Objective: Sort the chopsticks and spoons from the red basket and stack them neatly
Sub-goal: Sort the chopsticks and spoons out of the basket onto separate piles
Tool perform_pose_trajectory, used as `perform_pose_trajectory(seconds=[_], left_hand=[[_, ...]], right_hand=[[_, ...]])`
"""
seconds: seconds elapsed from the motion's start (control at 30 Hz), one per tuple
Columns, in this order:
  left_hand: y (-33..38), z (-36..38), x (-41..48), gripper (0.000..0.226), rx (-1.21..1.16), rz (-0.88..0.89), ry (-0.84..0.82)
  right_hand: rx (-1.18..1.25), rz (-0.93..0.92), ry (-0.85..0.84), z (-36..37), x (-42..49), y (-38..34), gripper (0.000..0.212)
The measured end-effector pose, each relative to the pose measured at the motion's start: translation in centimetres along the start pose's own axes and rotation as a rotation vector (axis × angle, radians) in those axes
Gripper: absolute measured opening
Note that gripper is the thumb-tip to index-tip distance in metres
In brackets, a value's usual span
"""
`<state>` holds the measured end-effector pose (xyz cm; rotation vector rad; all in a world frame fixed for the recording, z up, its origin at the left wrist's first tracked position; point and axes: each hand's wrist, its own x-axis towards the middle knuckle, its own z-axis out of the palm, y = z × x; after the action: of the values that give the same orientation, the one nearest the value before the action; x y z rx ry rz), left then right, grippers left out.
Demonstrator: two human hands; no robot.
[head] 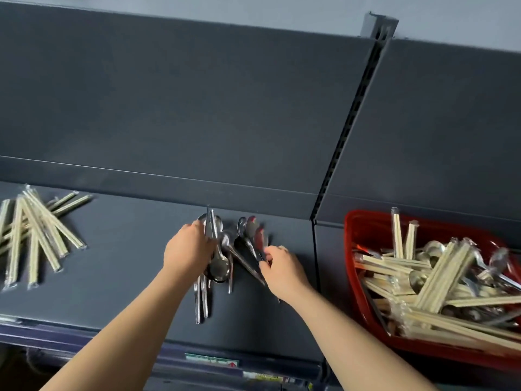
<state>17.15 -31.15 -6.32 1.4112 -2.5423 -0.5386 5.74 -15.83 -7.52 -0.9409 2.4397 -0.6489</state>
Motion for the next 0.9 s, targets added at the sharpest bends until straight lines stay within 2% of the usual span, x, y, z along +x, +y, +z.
perform_pose_trajectory(seconds=[0.1,0.17,0.23,0.33,0.5,0.7,0.8,0.9], left_hand=[[1.7,-1.3,-1.0,0.036,0.255,0.133,0.089],[3.7,-2.0,-1.8,0.033,0.238,0.285,0.182],[6.7,-2.5,-2.8,0.03,0.121,0.423,0.231],[11.9,-3.0,-5.5,0.033,-0.045,0.606,0.148],[19.2,-0.3,-10.0,0.03,-0.216,0.87,-0.099],[24.7,5.7,-12.5,0.037,-0.028,0.944,-0.441],[25.7,7.3,-12.5,0.024,0.085,0.931,-0.48],[26.4,7.2,-12.3,0.017,-0.02,0.871,-0.495]], right_hand=[[-0.015,-0.08,0.014,-2.2,-1.6,-0.2,0.033],[0.017,-0.153,0.064,-4.5,-3.2,0.0,0.035],[0.045,-0.214,0.117,-7.5,-5.2,1.1,0.036],[0.06,-0.213,0.187,-12.3,-8.5,4.6,0.033],[0.002,0.019,0.184,-19.0,-13.9,12.8,0.027],[-0.1,0.182,0.06,-21.1,-15.8,22.5,0.018],[-0.083,0.176,0.016,-21.5,-15.4,25.1,0.019],[-0.066,0.139,-0.013,-21.8,-14.6,26.4,0.022]])
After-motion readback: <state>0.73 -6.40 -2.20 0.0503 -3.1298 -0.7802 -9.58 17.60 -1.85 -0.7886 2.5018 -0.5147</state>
